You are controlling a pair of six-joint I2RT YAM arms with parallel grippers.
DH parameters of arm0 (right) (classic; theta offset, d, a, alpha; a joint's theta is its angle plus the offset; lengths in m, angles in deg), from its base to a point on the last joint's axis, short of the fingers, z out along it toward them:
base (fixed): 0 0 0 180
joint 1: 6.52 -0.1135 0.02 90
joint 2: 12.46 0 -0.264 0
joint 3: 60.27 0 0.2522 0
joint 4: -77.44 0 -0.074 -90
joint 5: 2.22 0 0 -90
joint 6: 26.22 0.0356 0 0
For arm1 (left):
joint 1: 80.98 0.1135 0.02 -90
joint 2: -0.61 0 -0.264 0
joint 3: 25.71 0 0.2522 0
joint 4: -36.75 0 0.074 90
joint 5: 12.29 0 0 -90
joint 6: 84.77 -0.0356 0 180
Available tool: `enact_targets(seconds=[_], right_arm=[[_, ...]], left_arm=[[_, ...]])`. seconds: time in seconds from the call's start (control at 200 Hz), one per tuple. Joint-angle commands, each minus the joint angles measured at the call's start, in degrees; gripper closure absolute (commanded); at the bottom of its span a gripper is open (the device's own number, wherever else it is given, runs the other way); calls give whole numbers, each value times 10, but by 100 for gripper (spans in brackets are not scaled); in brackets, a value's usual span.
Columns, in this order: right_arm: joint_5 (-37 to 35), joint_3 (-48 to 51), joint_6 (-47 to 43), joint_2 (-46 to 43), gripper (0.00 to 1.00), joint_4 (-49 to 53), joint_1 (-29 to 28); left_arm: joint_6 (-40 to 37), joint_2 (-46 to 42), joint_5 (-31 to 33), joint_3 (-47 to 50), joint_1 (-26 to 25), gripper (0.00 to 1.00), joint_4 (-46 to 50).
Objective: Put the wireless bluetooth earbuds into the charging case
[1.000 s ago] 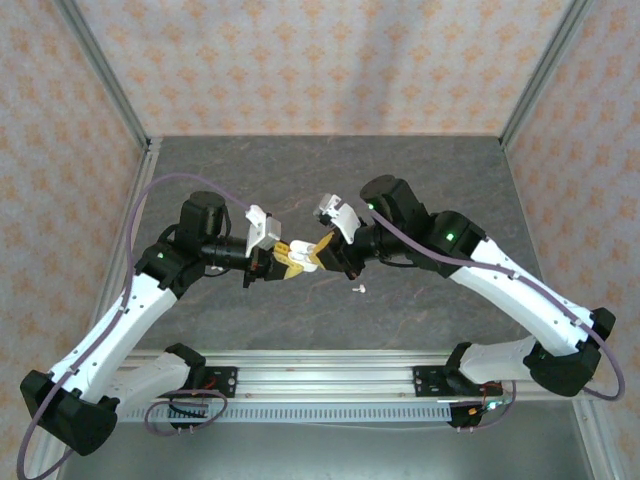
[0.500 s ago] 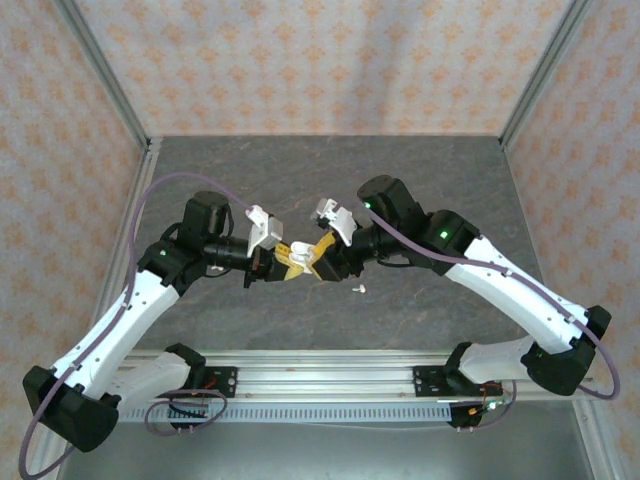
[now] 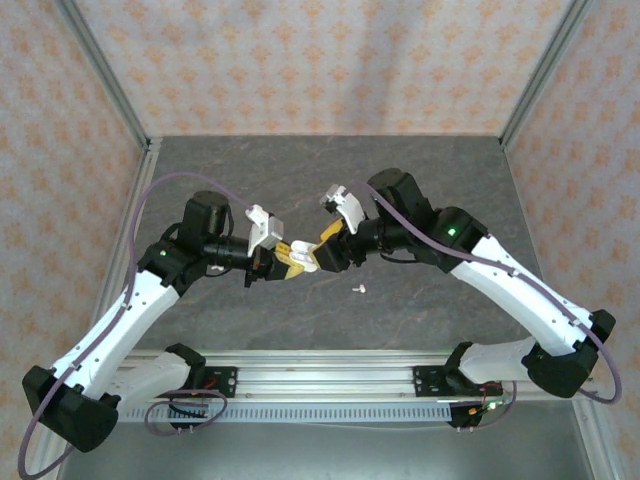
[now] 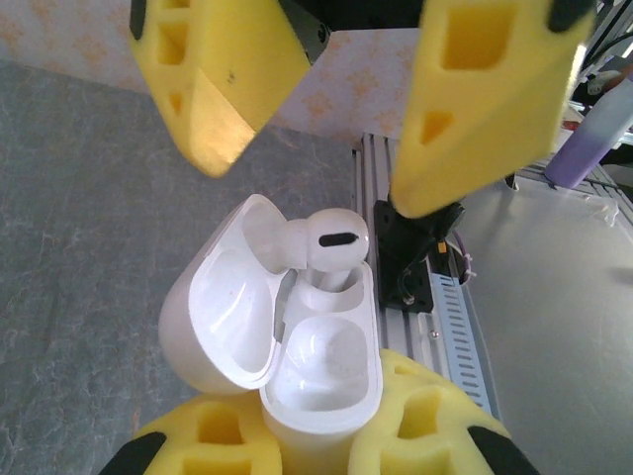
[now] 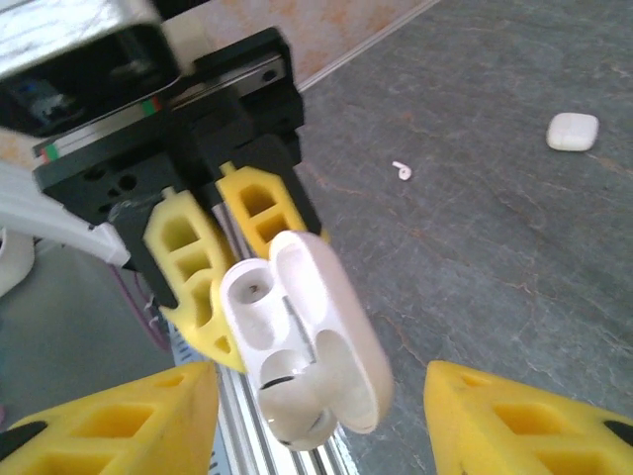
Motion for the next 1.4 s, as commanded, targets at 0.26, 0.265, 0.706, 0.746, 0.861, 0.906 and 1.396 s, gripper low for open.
enact_targets(seconds=[0.26, 0.265, 0.706, 0.746, 0.861, 0.906, 1.396], right_arm=[[-167, -75, 146, -9, 54, 39, 2], [-169, -75, 146, -9, 54, 41, 2], [-298, -113, 250, 43, 56, 71, -65], [-295, -107, 256, 48, 55, 61, -66], [-276, -101, 267, 68, 55, 46, -66], [-269, -103, 269, 77, 56, 41, -66], [-255, -130, 262, 139, 60, 59, -66]], left_arm=[[33, -25, 42, 13, 2, 100, -76], [34, -25, 43, 13, 2, 100, -76], [122, -15, 220, 36, 2, 100, -111], [128, -14, 228, 38, 2, 100, -112], [139, -16, 228, 48, 2, 100, -129], [141, -17, 227, 50, 2, 100, -133], [139, -27, 195, 56, 2, 100, -142]])
